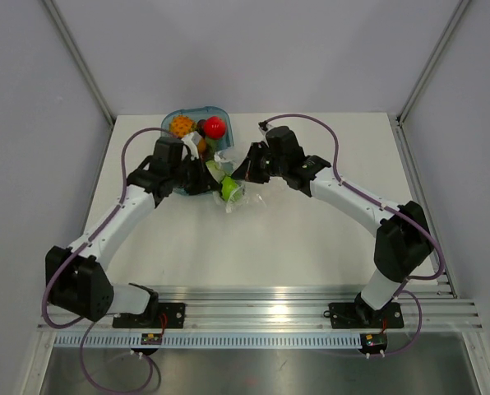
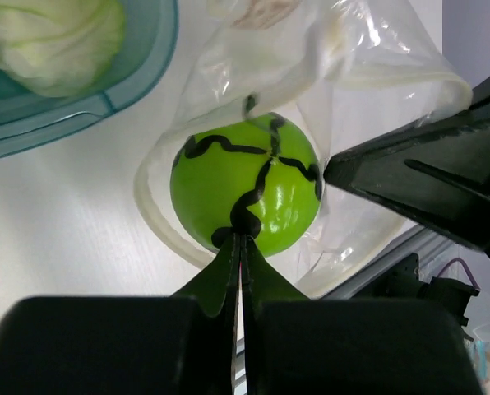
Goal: Place the food in the zip-top bag and seal the zipper
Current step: Adjust the zipper food storage bag at the center of the board.
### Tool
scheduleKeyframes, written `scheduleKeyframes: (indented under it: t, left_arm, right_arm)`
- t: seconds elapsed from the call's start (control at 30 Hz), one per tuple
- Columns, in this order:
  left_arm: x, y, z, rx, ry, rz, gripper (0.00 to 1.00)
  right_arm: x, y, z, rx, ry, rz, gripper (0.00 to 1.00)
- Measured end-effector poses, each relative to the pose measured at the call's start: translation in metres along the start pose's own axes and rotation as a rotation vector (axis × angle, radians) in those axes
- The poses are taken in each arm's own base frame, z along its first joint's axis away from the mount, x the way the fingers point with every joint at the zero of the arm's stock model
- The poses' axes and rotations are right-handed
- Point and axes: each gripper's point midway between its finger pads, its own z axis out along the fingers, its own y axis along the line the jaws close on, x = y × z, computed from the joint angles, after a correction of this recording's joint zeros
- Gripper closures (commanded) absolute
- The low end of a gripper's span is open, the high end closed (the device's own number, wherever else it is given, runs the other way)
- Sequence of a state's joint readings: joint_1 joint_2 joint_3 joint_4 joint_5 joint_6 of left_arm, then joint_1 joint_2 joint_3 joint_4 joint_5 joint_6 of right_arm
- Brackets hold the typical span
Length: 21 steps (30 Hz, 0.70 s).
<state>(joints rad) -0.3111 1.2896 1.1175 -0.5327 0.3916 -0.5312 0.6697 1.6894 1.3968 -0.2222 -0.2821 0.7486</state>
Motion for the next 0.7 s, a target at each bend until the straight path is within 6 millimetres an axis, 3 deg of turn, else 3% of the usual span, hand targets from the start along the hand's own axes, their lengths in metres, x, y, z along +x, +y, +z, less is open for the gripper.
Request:
scheduleKeyframes:
  t: [0.13,0.27,0.4,0.43,0.47,0.7]
  left_arm:
    - [0.019,-0.007,0.040,0.002,0.098,0.007,1.00]
    - [0.017,-0.009,0.050,-0.012,0.108,0.016,1.00]
    - [-0.002,-0.018,0.040,-0.012,0.043,0.037,0.94]
    - [-0.005,-0.020,0.037,-0.010,0.030,0.041,0.86]
    - [-0.007,-0.022,0.032,-0.009,0.015,0.050,0.84]
    - [-0.023,-0.043,-0.020,0.019,-0.118,0.109,0.72]
  right_arm:
    - [0.000,0.001,0.000,-0.005,0.003,0.000,1.00]
    - [0.002,0.002,-0.001,-0.009,0.011,0.001,1.00]
    - [0.002,0.002,-0.001,-0.011,0.014,0.001,1.00]
    - [0.002,0.002,-0.001,-0.012,0.014,0.001,1.00]
    - [0.002,0.003,-0.001,-0.012,0.015,0.001,1.00]
    - [0.003,0.004,-0.001,-0.020,0.018,0.011,1.00]
